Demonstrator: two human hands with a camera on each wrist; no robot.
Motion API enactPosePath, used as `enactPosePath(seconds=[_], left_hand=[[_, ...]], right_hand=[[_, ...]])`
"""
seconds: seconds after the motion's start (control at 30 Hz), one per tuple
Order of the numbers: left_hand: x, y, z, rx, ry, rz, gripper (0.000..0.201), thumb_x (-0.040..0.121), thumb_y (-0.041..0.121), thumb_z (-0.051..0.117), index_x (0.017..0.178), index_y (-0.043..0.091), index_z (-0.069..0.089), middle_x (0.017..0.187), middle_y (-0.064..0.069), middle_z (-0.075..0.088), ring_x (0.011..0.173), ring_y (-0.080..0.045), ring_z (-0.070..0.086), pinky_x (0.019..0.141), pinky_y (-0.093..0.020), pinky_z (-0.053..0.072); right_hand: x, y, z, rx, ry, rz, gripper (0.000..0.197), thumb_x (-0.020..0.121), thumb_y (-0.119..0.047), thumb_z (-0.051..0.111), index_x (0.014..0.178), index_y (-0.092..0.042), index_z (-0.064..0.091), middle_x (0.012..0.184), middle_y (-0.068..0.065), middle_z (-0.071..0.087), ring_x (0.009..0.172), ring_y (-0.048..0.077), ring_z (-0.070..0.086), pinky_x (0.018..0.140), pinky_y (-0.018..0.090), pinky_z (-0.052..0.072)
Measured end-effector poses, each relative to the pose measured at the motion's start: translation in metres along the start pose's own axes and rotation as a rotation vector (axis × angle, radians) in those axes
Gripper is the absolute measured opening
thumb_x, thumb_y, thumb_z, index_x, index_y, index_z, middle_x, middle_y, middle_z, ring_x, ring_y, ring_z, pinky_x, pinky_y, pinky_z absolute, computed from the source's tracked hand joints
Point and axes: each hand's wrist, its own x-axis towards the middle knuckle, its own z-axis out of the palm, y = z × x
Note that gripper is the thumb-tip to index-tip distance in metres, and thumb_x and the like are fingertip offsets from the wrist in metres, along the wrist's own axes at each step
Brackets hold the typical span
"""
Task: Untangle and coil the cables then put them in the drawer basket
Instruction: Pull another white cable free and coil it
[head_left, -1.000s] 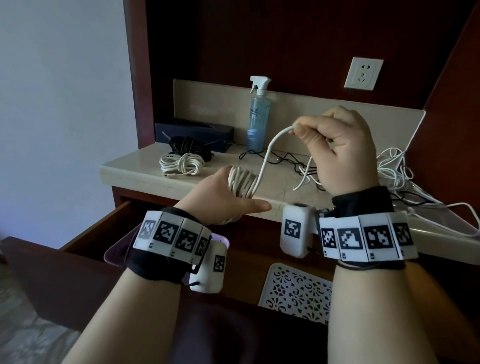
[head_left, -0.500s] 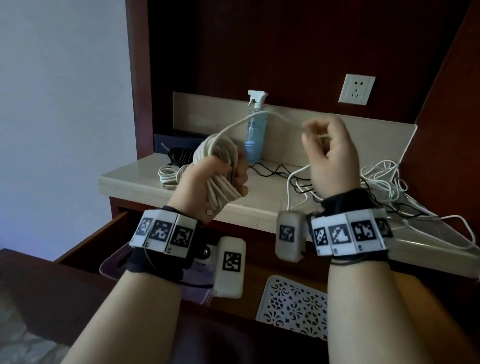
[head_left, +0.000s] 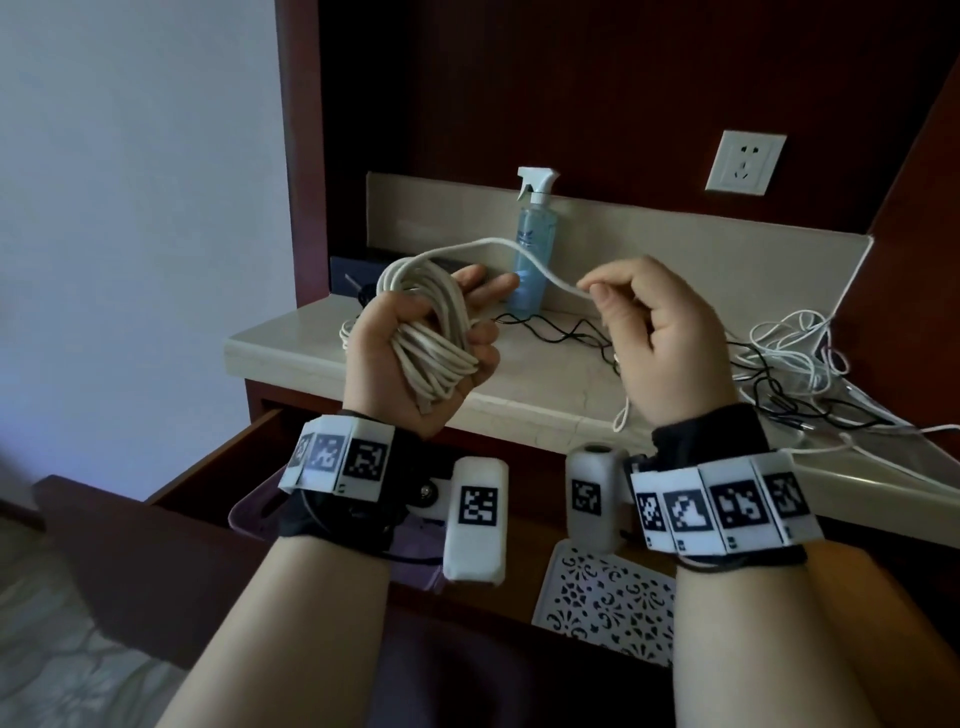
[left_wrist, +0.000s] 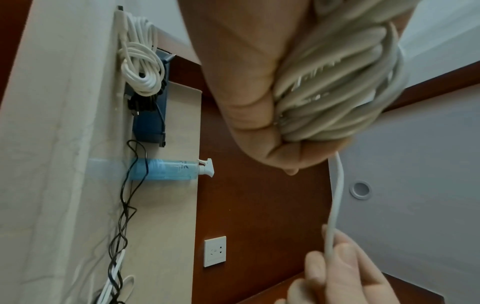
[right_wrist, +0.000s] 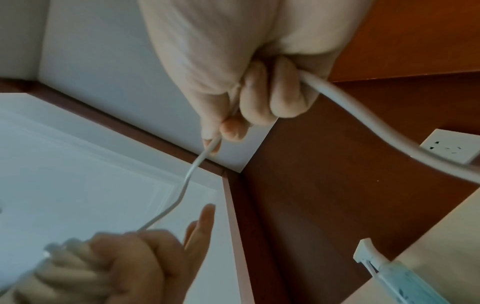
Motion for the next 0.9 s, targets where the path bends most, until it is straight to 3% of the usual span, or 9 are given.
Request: enactPosePath(seconds=[0.1, 0.27, 0.37, 0.43, 0.53, 0.6, 0.67, 0.77, 0.9], left_hand=[[-0.002, -0.001, 0.001, 0.003, -0.005, 0.003, 0.06, 0.055, 0.02, 0.07, 0.11, 0.002, 0.054, 0.115, -0.015, 0.061, 0.068, -0.014, 0.052, 0.06, -0.023, 0.048], [-0.004, -0.001, -0.004, -0.044, -0.019, 0.06, 0.055, 0.055, 0.018, 0.07, 0.106, 0.0, 0.057, 0.116, -0.016, 0.062, 0.072, -0.016, 0.051, 0.062, -0.024, 0.047], [-0.005, -0.002, -0.007, -0.083, 0.032, 0.125, 0.053, 0.047, 0.017, 0.074, 0.095, 0.0, 0.064, 0.109, -0.017, 0.065, 0.075, -0.019, 0.059, 0.068, -0.026, 0.05], [-0.006, 0.001, -0.01, -0.104, 0.096, 0.168, 0.049, 0.038, 0.015, 0.077, 0.085, 0.0, 0.07, 0.098, -0.015, 0.068, 0.079, -0.021, 0.064, 0.073, -0.028, 0.051], [-0.009, 0.004, -0.01, -0.106, 0.102, 0.197, 0.043, 0.047, 0.018, 0.072, 0.085, 0.003, 0.062, 0.08, -0.008, 0.059, 0.078, -0.022, 0.058, 0.079, -0.033, 0.05], [-0.012, 0.005, -0.01, -0.133, 0.104, 0.222, 0.03, 0.063, 0.021, 0.055, 0.088, 0.005, 0.055, 0.077, -0.007, 0.054, 0.078, -0.024, 0.057, 0.088, -0.041, 0.05], [-0.014, 0.006, -0.01, -0.173, 0.109, 0.246, 0.026, 0.069, 0.022, 0.046, 0.088, 0.005, 0.053, 0.076, -0.007, 0.053, 0.076, -0.024, 0.059, 0.09, -0.046, 0.05], [-0.015, 0.012, -0.012, -0.155, 0.095, 0.247, 0.031, 0.062, 0.018, 0.062, 0.089, 0.003, 0.055, 0.08, -0.009, 0.055, 0.077, -0.026, 0.062, 0.085, -0.048, 0.051], [-0.016, 0.011, -0.014, -0.092, 0.114, 0.193, 0.052, 0.04, 0.014, 0.082, 0.087, 0.001, 0.063, 0.086, -0.012, 0.063, 0.086, -0.029, 0.067, 0.081, -0.048, 0.054]], right_hand=[[-0.002, -0.006, 0.008, -0.027, -0.076, 0.032, 0.023, 0.092, -0.027, 0.05, 0.092, -0.011, 0.066, 0.077, -0.019, 0.053, 0.07, 0.005, 0.052, 0.064, 0.026, 0.044], [-0.007, -0.014, 0.016, -0.083, -0.308, 0.08, 0.015, 0.088, -0.027, 0.056, 0.089, -0.017, 0.067, 0.065, -0.022, 0.045, 0.067, 0.006, 0.047, 0.061, 0.026, 0.038], [-0.007, -0.019, 0.014, -0.129, -0.437, 0.154, 0.011, 0.089, -0.026, 0.058, 0.091, -0.021, 0.068, 0.069, -0.014, 0.05, 0.072, 0.013, 0.053, 0.066, 0.03, 0.043], [-0.008, -0.022, 0.011, -0.129, -0.491, 0.192, 0.012, 0.089, -0.026, 0.058, 0.092, -0.024, 0.069, 0.068, -0.017, 0.05, 0.074, 0.011, 0.054, 0.069, 0.027, 0.042], [-0.009, -0.025, 0.007, -0.109, -0.515, 0.228, 0.013, 0.089, -0.027, 0.058, 0.093, -0.026, 0.07, 0.068, -0.021, 0.05, 0.075, 0.008, 0.054, 0.069, 0.023, 0.041], [-0.01, -0.025, 0.007, -0.093, -0.535, 0.246, 0.015, 0.09, -0.027, 0.056, 0.097, -0.027, 0.069, 0.07, -0.021, 0.052, 0.074, 0.006, 0.055, 0.069, 0.023, 0.042], [-0.011, -0.024, 0.007, -0.088, -0.537, 0.254, 0.018, 0.092, -0.027, 0.053, 0.101, -0.029, 0.069, 0.068, -0.018, 0.053, 0.07, 0.003, 0.053, 0.067, 0.019, 0.041], [-0.011, -0.022, 0.009, -0.087, -0.451, 0.229, 0.018, 0.092, -0.024, 0.054, 0.101, -0.026, 0.069, 0.066, -0.019, 0.051, 0.065, -0.001, 0.051, 0.061, 0.01, 0.035], [-0.011, -0.023, 0.018, -0.051, -0.321, 0.193, 0.012, 0.089, -0.023, 0.058, 0.093, -0.021, 0.07, 0.071, -0.018, 0.056, 0.07, 0.005, 0.056, 0.065, 0.019, 0.041]])
